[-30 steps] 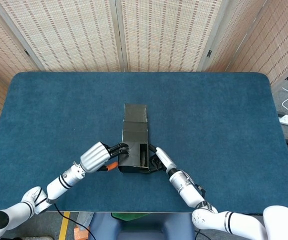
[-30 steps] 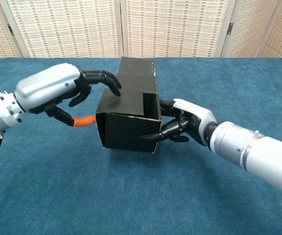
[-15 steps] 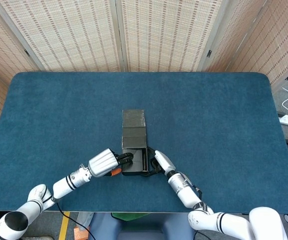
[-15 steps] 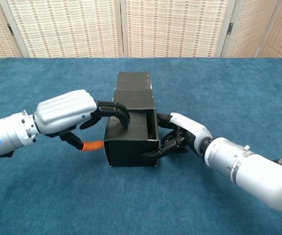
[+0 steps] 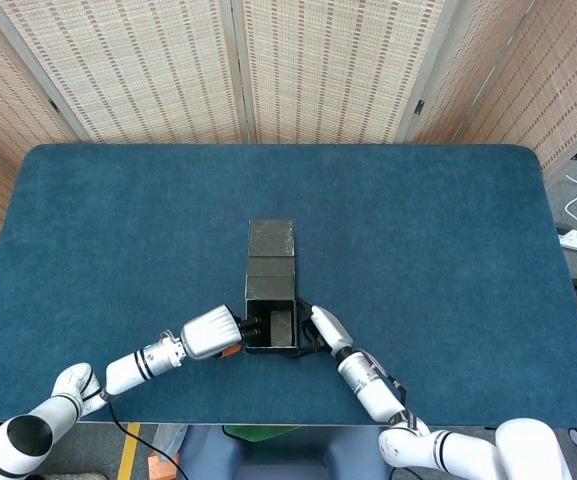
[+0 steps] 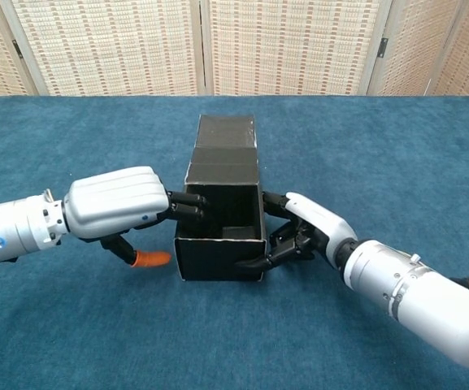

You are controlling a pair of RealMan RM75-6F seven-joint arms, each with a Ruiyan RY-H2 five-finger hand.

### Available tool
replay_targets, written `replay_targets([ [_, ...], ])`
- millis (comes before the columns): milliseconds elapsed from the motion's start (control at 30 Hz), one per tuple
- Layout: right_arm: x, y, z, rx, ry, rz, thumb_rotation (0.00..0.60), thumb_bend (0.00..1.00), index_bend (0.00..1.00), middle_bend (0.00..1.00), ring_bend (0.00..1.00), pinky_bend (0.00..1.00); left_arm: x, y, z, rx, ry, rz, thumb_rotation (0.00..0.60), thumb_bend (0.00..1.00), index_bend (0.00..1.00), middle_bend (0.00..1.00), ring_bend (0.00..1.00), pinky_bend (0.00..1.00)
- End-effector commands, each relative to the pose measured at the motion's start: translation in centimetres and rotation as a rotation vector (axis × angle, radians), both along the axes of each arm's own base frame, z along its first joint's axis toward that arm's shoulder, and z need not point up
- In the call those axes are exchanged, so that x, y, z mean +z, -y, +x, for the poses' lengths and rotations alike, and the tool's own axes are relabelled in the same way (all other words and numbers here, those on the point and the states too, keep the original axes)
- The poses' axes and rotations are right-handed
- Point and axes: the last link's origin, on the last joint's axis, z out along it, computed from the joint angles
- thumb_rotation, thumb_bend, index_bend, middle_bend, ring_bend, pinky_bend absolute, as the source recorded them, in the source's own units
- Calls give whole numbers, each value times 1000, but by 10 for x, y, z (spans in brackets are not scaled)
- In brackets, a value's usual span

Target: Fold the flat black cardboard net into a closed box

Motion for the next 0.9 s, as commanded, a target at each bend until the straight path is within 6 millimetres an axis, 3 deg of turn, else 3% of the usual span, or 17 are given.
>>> replay_targets([
  [33,0,-1,0,4,2,0,600,205,445,591,839,1000,0,-1,2,-10,-23,2,600,357,429,382,799,918],
  [400,1,-7,1,30,-3,12,600,205,445,591,839,1000,-5,-4,6,23,-75,-10,600,359,493,457,800,911],
  [667,0,-11,4,37,6,19,600,205,445,591,839,1000,-9,-3,12,16,-76,-3,600,358,696,678,804,917],
  [900,1,-11,5,26,20,14,600,205,445,591,838,1000,-10,-2,13,4,-65,6,600,357,773,755,811,919],
])
